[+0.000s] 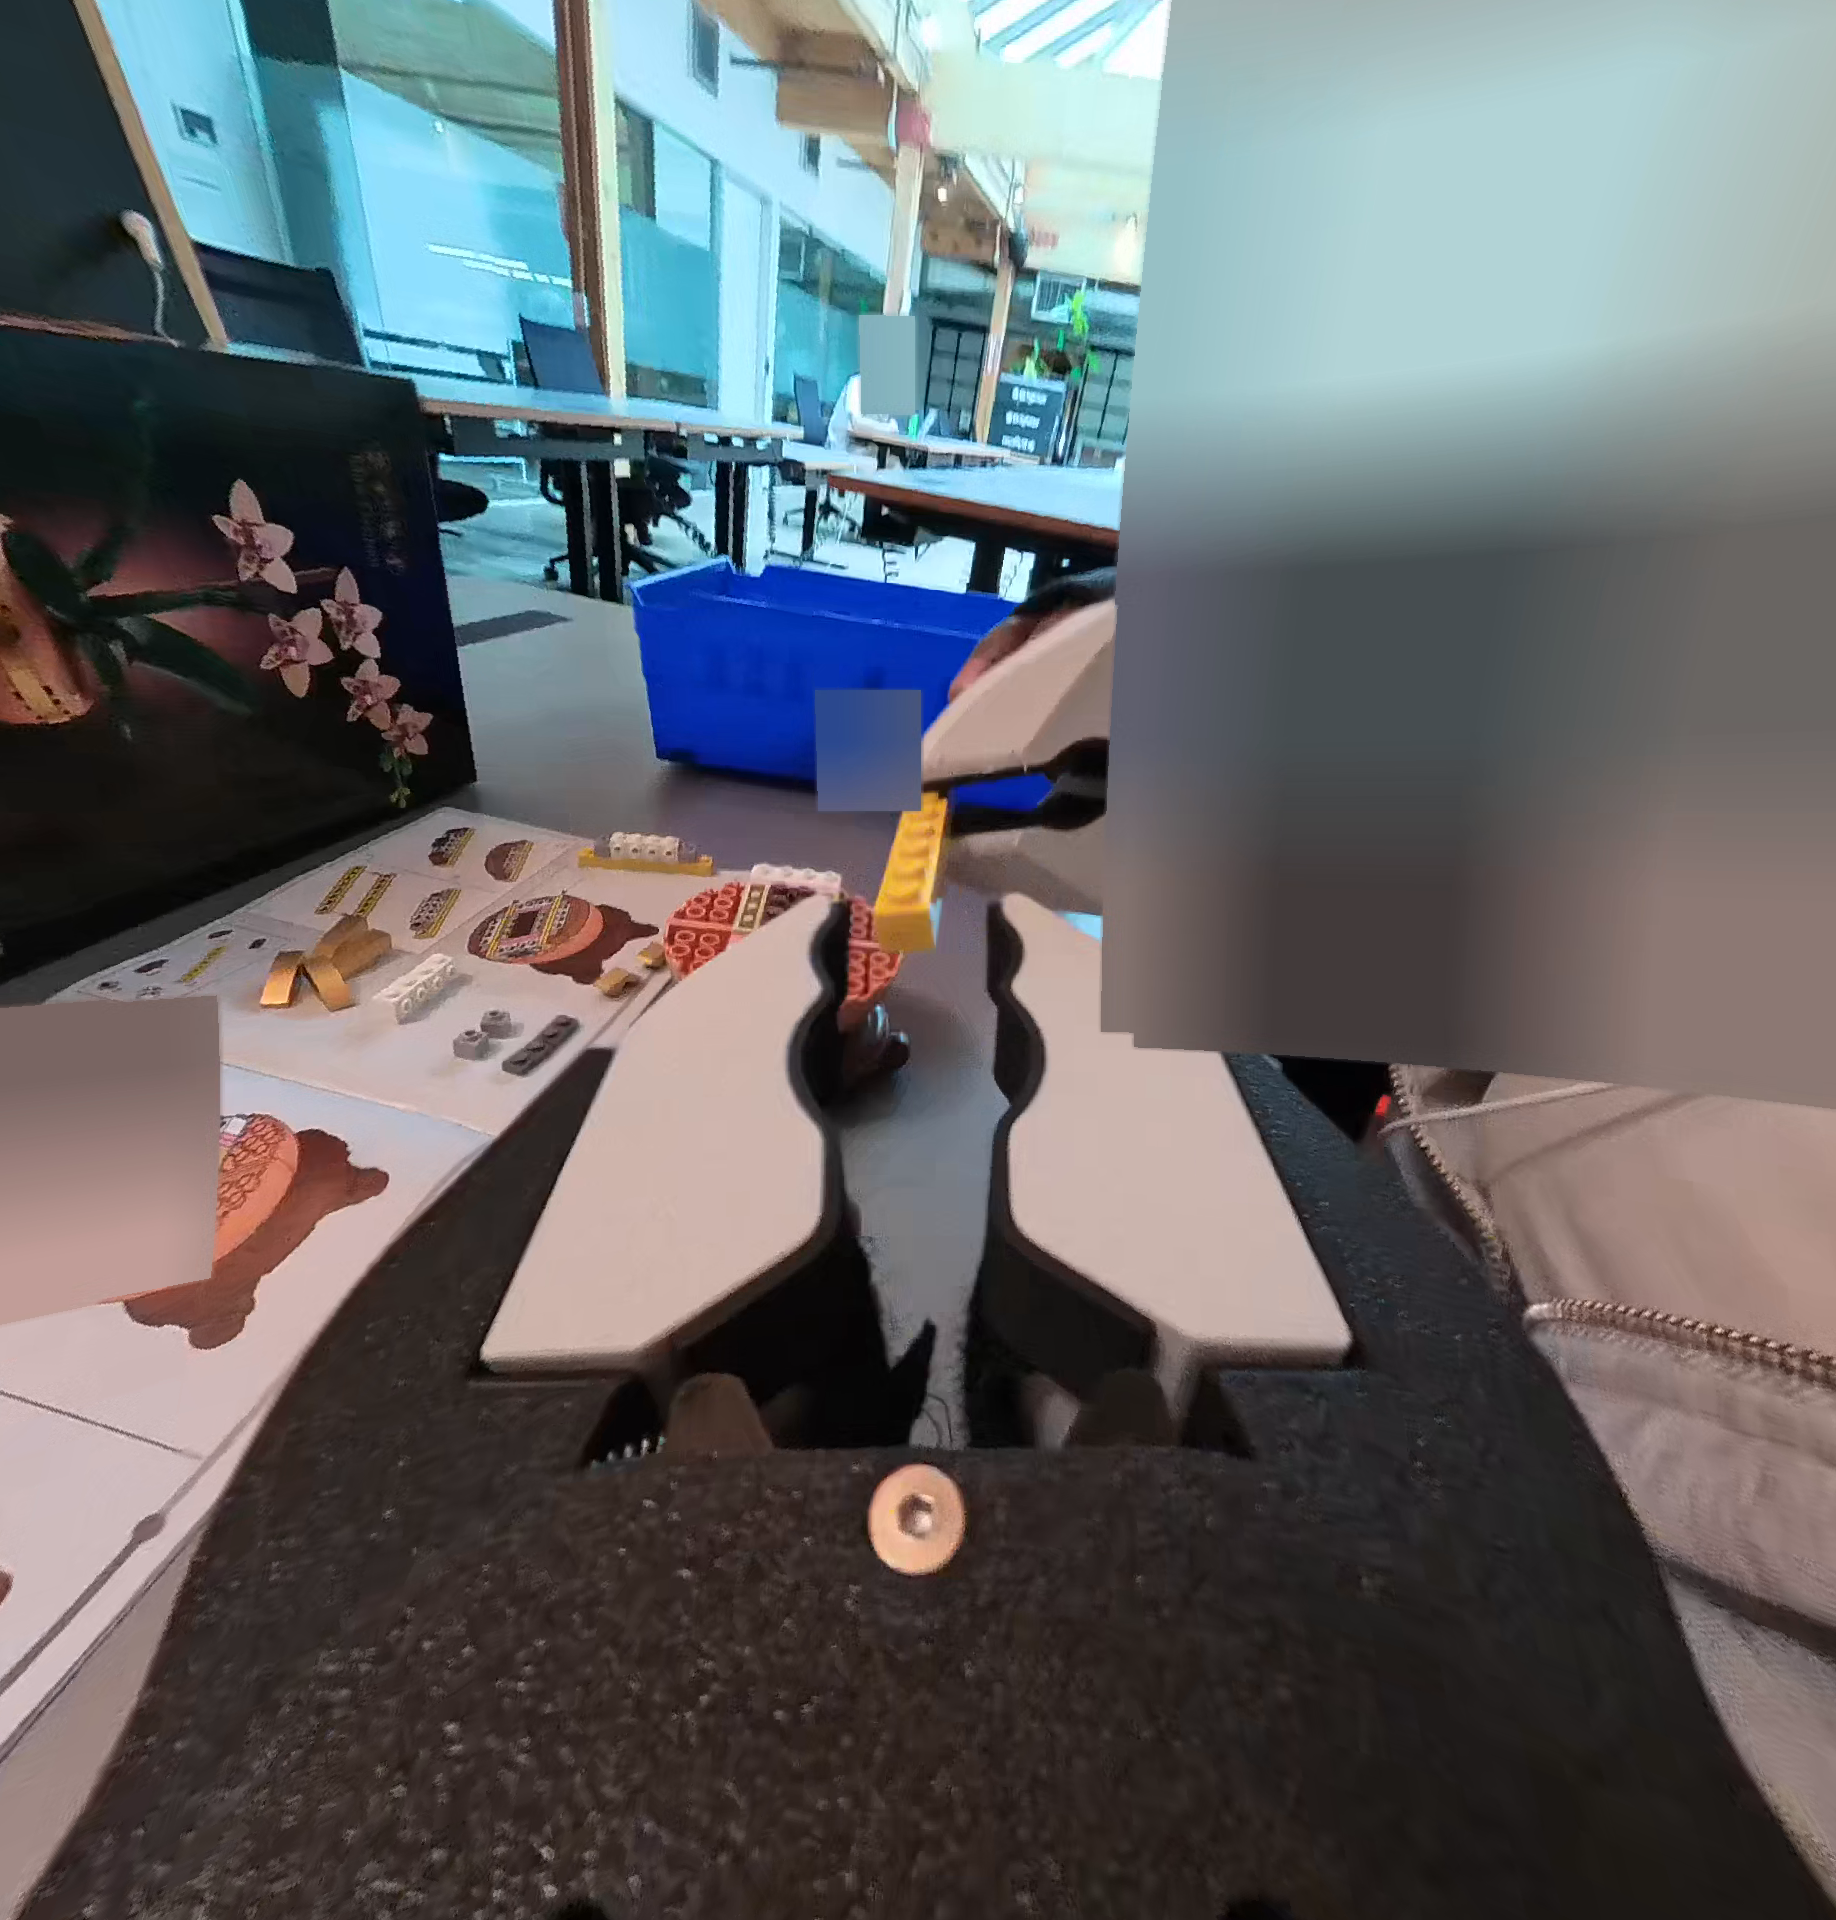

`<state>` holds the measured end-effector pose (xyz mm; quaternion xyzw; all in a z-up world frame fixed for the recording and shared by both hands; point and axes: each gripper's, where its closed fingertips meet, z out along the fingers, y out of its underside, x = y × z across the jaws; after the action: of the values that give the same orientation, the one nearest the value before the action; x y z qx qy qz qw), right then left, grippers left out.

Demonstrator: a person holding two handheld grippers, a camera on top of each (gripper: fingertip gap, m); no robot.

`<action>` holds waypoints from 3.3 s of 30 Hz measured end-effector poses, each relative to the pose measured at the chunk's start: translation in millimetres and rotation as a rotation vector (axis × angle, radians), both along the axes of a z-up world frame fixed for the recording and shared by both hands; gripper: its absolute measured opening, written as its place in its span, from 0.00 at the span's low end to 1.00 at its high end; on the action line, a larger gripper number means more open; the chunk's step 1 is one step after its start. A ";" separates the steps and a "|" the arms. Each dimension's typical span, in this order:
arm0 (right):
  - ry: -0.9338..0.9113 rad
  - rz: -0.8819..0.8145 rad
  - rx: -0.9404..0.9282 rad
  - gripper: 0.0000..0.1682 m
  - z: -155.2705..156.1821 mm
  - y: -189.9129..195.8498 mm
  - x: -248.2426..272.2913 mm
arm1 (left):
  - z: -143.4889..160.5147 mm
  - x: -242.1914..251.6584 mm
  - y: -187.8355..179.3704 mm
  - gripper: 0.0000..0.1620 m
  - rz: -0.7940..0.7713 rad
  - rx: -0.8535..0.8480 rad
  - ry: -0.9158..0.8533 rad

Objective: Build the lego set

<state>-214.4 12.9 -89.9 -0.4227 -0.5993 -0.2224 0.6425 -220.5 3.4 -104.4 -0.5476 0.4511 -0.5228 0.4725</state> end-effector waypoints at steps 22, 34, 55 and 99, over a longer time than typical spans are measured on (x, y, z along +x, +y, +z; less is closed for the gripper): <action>0.016 0.011 -0.030 0.04 -10.2 7.4 -2.9 | -1.5 3.8 9.7 0.07 -0.066 -0.034 -0.069; 0.213 -0.007 -0.503 0.12 4.4 27.7 32.5 | -20.1 -1.2 26.3 0.04 -0.011 -0.005 -0.037; -0.167 -0.155 -1.199 0.07 -145.1 166.3 105.2 | -31.6 -6.5 25.6 0.04 -0.083 0.003 -0.037; -0.332 -0.045 -0.899 0.05 -46.0 20.5 -10.0 | -39.6 -4.5 26.7 0.04 0.143 0.270 0.066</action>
<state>-224.4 33.4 -135.9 -0.6304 -0.7211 -0.0196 0.2869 -225.0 30.1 -144.0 -0.5266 0.4925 -0.4041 0.5629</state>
